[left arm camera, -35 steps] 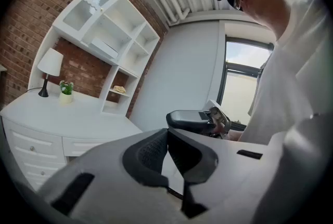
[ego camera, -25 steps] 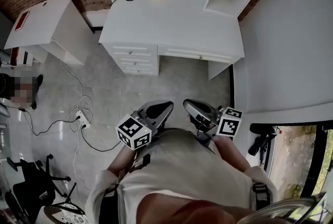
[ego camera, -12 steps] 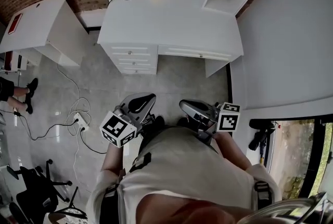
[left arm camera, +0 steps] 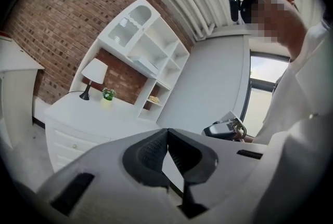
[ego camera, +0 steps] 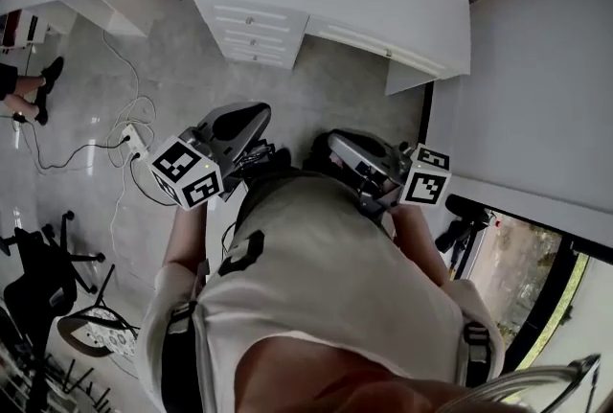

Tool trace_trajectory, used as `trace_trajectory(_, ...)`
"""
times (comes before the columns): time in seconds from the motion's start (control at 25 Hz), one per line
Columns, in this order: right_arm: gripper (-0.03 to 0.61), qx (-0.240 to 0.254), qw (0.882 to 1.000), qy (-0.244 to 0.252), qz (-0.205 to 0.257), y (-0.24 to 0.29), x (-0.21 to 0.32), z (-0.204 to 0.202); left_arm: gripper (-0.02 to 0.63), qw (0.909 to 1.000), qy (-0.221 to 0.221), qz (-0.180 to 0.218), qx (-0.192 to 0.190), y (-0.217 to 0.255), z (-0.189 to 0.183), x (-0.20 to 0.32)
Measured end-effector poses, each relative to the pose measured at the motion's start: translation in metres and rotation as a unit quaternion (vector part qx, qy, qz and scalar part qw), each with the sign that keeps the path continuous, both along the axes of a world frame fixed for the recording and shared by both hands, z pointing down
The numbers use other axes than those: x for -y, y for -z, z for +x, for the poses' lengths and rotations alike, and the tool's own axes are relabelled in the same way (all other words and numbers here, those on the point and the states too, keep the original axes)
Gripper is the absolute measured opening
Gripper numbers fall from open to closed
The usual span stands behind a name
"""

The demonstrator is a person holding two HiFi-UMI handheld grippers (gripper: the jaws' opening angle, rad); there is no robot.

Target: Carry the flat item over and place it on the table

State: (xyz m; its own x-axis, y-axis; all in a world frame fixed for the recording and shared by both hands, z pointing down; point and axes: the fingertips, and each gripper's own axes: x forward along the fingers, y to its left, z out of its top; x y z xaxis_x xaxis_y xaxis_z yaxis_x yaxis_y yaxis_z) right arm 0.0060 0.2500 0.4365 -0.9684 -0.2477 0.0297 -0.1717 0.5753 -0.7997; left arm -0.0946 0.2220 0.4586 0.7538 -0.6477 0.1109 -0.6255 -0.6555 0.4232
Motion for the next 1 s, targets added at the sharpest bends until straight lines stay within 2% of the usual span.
trace_trajectory(0.08, 0.009, -0.011, 1.000, 0.009, 0.004, 0.001, 0.005, -0.009, 0.020, 1.0000, 0.003, 0.005, -0.004, 0.004, -0.003, 0.006)
trace_trajectory(0.2, 0.009, -0.016, 0.999, 0.043, 0.004, -0.001, 0.007, -0.020, 0.020, 0.9998, 0.014, -0.004, 0.011, 0.000, -0.009, 0.017)
trace_trajectory(0.32, 0.009, 0.001, 0.997, 0.076, 0.017, 0.001, 0.016, -0.014, 0.020, 0.9993, 0.026, -0.008, 0.025, -0.003, -0.001, 0.036)
trace_trajectory(0.48, 0.009, 0.006, 0.996, 0.089, 0.028, 0.003, 0.028, -0.008, 0.020, 0.9980, 0.036, 0.004, 0.051, 0.003, 0.004, 0.048)
trace_trajectory(0.68, 0.009, 0.022, 0.995, 0.091, 0.019, 0.007, 0.035, -0.002, 0.020, 0.9937, 0.003, 0.022, 0.110, 0.022, 0.006, 0.049)
trace_trajectory(0.8, 0.009, 0.027, 0.994, 0.105, 0.033, 0.009, 0.043, 0.006, 0.020, 0.9901, -0.021, 0.030, 0.135, 0.036, 0.014, 0.057)
trace_trajectory(0.88, 0.008, 0.024, 0.992, 0.114, 0.054, 0.008, 0.051, 0.010, 0.020, 0.9906, -0.024, 0.032, 0.130, 0.042, 0.026, 0.068)
trace_trajectory(1.0, 0.009, 0.035, 0.990, 0.112, 0.077, 0.010, 0.059, 0.016, 0.020, 0.9965, -0.001, 0.019, 0.081, 0.037, 0.049, 0.077)
